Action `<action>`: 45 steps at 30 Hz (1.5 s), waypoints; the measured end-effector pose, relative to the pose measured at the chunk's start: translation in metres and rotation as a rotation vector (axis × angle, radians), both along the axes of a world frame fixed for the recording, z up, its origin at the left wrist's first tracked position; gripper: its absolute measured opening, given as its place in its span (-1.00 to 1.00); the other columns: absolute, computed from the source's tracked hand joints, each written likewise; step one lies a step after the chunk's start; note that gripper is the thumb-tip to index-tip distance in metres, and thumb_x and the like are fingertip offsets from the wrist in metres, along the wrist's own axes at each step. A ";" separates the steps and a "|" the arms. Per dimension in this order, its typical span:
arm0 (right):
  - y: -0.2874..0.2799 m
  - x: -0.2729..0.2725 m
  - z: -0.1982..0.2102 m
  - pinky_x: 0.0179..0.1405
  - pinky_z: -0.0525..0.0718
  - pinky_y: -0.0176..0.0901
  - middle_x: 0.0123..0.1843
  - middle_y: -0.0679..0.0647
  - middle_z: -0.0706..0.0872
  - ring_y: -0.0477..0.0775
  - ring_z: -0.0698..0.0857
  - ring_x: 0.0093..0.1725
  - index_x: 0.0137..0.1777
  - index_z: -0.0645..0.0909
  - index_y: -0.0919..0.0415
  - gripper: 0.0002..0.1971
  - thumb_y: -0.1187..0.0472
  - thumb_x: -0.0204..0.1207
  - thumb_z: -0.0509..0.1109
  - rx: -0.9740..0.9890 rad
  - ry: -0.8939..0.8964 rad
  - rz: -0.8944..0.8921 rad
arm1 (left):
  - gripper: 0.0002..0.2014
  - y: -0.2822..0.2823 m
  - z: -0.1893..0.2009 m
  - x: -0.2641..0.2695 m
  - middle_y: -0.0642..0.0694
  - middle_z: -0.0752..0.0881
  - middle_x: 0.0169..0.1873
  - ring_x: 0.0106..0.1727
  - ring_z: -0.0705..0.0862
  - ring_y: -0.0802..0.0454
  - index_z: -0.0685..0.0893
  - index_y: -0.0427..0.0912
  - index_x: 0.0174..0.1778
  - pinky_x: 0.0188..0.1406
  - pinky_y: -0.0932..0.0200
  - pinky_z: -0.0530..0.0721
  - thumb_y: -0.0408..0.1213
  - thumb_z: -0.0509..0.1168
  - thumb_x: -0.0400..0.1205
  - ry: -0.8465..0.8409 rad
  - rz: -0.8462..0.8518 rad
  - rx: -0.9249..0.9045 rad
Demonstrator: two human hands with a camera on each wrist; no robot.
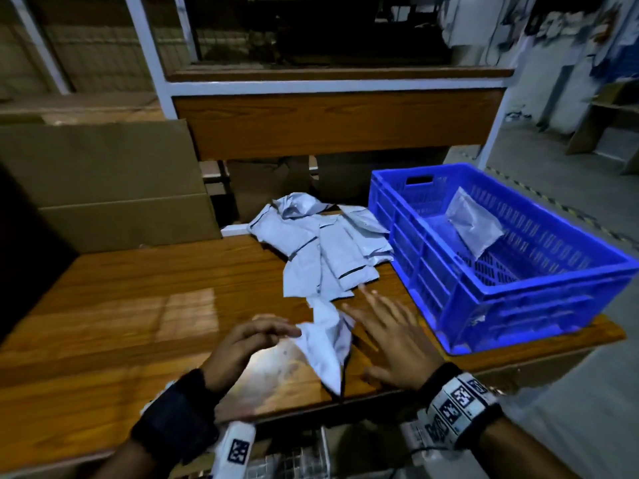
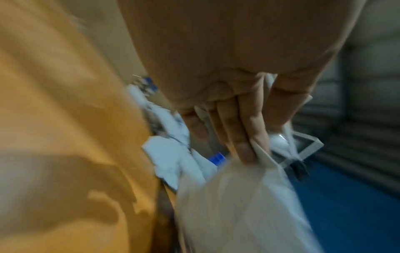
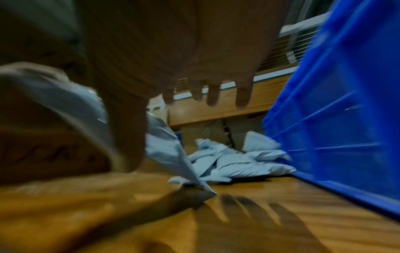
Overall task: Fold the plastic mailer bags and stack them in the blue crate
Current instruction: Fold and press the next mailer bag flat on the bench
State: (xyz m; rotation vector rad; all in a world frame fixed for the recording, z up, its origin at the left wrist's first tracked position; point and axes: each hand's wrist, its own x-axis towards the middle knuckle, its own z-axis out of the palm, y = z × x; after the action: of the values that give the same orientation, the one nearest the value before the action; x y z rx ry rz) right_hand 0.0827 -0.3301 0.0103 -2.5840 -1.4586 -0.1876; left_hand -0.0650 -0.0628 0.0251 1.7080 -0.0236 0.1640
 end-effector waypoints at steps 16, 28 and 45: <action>0.049 -0.036 -0.055 0.18 0.37 0.27 0.09 0.08 0.63 0.23 0.61 0.16 0.36 0.53 0.02 -0.34 -0.23 0.26 0.31 -0.174 -0.053 -0.069 | -0.19 0.047 -0.054 -0.031 -0.15 0.43 0.54 0.54 0.31 -0.14 0.52 -0.09 0.46 0.40 -0.05 0.35 0.30 -0.01 0.36 0.417 0.264 0.920; 0.085 -0.054 -0.061 -0.05 0.62 0.05 0.15 0.07 0.69 0.17 0.66 0.06 0.02 0.58 0.07 -0.56 -0.22 0.55 0.04 -0.072 -0.064 -0.073 | -0.30 -0.032 -0.091 -0.020 -0.11 0.08 0.69 0.68 0.08 -0.16 0.09 0.09 0.68 0.58 -0.23 0.03 0.18 -0.33 0.59 0.336 0.058 1.333; 0.077 -0.051 -0.091 0.49 0.41 0.25 0.54 0.08 0.53 0.20 0.50 0.50 0.58 0.42 0.06 -0.45 -0.06 0.61 0.07 -0.112 0.010 -0.018 | -0.39 -0.035 -0.101 -0.014 -0.04 0.37 0.59 0.59 0.35 -0.09 0.27 -0.05 0.65 0.43 -0.10 0.38 0.09 -0.13 0.69 0.283 0.158 1.303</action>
State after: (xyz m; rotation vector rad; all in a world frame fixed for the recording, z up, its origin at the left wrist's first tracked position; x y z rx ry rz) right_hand 0.0320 -0.2526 -0.0803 -2.6822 -1.4832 -0.0980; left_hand -0.0788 -0.0981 -0.0754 3.0227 0.2706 -0.0009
